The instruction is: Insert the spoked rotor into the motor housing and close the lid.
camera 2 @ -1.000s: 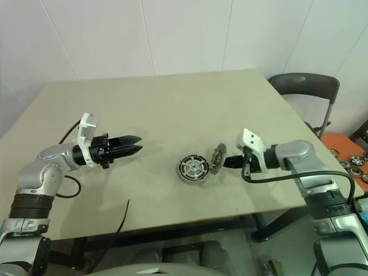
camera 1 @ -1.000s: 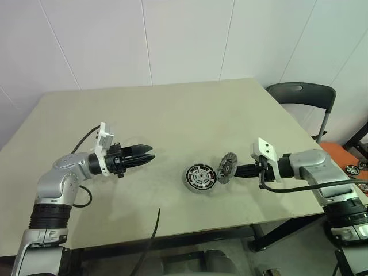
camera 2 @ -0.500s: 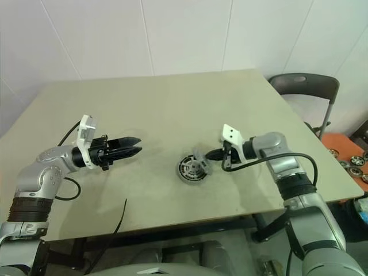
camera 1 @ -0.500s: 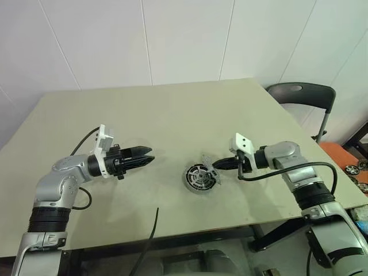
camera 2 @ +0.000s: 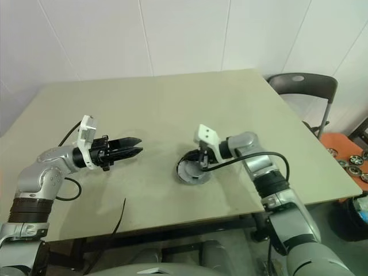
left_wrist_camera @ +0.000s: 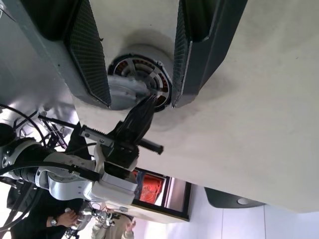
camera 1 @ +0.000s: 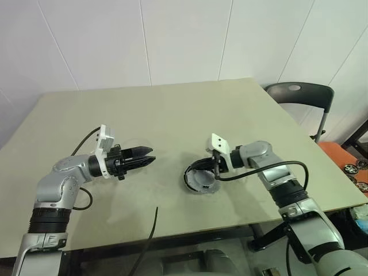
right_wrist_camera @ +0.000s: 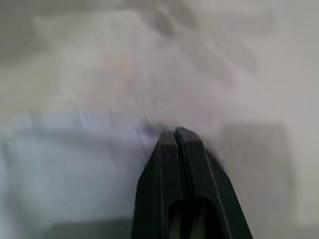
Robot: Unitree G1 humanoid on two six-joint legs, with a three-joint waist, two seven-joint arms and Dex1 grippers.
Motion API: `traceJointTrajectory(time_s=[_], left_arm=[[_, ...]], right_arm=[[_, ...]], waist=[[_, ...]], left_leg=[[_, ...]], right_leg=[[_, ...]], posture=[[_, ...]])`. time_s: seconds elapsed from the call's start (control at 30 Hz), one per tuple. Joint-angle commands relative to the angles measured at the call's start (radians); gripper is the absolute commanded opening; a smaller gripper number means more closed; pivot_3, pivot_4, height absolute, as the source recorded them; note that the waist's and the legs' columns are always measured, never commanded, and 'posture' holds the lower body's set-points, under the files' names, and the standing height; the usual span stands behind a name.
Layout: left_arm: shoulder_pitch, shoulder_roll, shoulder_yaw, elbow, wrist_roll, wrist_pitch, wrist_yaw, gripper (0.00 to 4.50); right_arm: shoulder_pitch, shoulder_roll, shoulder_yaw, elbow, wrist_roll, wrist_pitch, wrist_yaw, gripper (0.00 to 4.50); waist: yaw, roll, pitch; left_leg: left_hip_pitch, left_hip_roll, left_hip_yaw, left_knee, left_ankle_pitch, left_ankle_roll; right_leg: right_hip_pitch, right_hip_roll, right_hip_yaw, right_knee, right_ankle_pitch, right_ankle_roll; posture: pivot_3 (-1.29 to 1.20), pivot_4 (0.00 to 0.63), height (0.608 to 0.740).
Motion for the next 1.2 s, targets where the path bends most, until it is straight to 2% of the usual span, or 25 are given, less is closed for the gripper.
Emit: traceJointTrajectory(time_s=[0.03, 0.2, 0.37, 0.43, 0.5, 0.63, 0.77, 0.87, 1.03, 1.2], left_arm=[[0.005, 0.004, 0.025, -0.037, -0.028, 0.005, 0.005, 2.09], [0.014, 0.009, 0.035, -0.043, -0.031, 0.008, 0.008, 2.09], [0.017, 0.006, 0.031, -0.047, -0.035, 0.01, 0.014, 2.09], [0.016, 0.006, 0.03, -0.047, -0.038, 0.01, 0.016, 2.09], [0.017, 0.006, 0.029, -0.047, -0.04, 0.01, 0.017, 2.09], [0.022, 0.009, 0.029, -0.046, -0.042, 0.012, 0.013, 2.09], [0.019, 0.011, 0.027, -0.043, -0.042, 0.015, 0.01, 2.09], [0.008, 0.009, 0.021, -0.034, -0.039, 0.016, 0.008, 2.09], [-0.002, 0.005, 0.012, -0.033, -0.037, 0.021, 0.008, 2.09], [0.008, 0.009, 0.015, -0.041, -0.04, 0.023, 0.009, 2.09]], right_arm=[[-0.041, 0.007, -0.026, 0.006, 0.003, -0.002, -0.034, 0.01], [-0.112, 0.015, -0.106, 0.149, 0.018, -0.024, -0.124, 0.01], [-0.155, 0.019, -0.179, 0.235, 0.059, 0.01, -0.147, 0.01], [-0.169, -0.008, -0.222, 0.241, 0.111, 0.088, -0.106, 0.01], [-0.157, -0.074, -0.229, 0.224, 0.146, 0.166, -0.005, 0.01], [-0.009, -0.271, -0.141, 0.054, 0.14, 0.196, 0.228, 0.01], [0.08, -0.358, -0.116, -0.107, 0.17, 0.241, 0.307, 0.01], [0.101, -0.367, -0.104, -0.178, 0.174, 0.257, 0.31, 0.01], [0.087, -0.326, -0.093, -0.206, 0.178, 0.277, 0.274, 0.01], [0.08, -0.3, -0.075, -0.196, 0.166, 0.262, 0.254, 0.01]], waist=[[0.005, 0.0, 0.0], [0.005, 0.0, 0.0], [0.002, 0.0, 0.0], [0.002, 0.0, 0.0], [0.003, 0.0, 0.0], [0.018, 0.001, 0.0], [-0.006, 0.001, 0.0], [-0.024, 0.002, 0.0], [-0.021, 0.001, 0.0], [-0.018, 0.001, 0.0]], left_leg=[[0.0, 0.0, 0.0, 0.0, 0.0, 0.0], [-0.001, -0.001, 0.0, 0.0, 0.0, 0.0], [-0.001, -0.001, 0.0, -0.001, 0.0, 0.0], [-0.001, -0.001, 0.0, -0.001, 0.0, 0.0], [-0.001, -0.001, 0.0, -0.001, 0.0, 0.0], [-0.005, -0.002, -0.002, 0.0, 0.0, 0.0], [-0.006, -0.002, 0.0, 0.0, -0.001, 0.002], [-0.007, -0.001, 0.001, 0.0, -0.001, 0.002], [0.003, 0.0, 0.0, 0.001, -0.001, 0.002], [0.002, -0.001, 0.001, 0.001, -0.001, 0.002]], right_leg=[[0.0, 0.0, 0.0, 0.0, 0.0, 0.0], [0.0, -0.002, 0.0, -0.002, 0.0, 0.0], [-0.001, -0.001, 0.0, -0.001, 0.0, 0.0], [-0.001, -0.001, 0.0, -0.001, 0.0, 0.0], [-0.001, -0.001, 0.0, -0.001, 0.0, 0.0], [-0.001, -0.002, -0.001, -0.004, 0.0, 0.0], [-0.003, -0.002, 0.0, -0.004, -0.001, 0.002], [-0.003, 0.0, 0.001, -0.001, -0.002, 0.004], [0.004, 0.001, 0.001, 0.0, -0.003, 0.004], [0.004, 0.0, 0.001, -0.002, -0.003, 0.004]], posture=[[0.0, 0.0, 0.74], [0.0, 0.0, 0.74], [0.0, 0.0, 0.74], [0.0, 0.0, 0.74], [0.0, 0.0, 0.74], [0.0, 0.0, 0.74], [0.0, 0.0, 0.74], [0.0, 0.0, 0.74], [0.0, 0.0, 0.74], [0.0, 0.0, 0.74]])
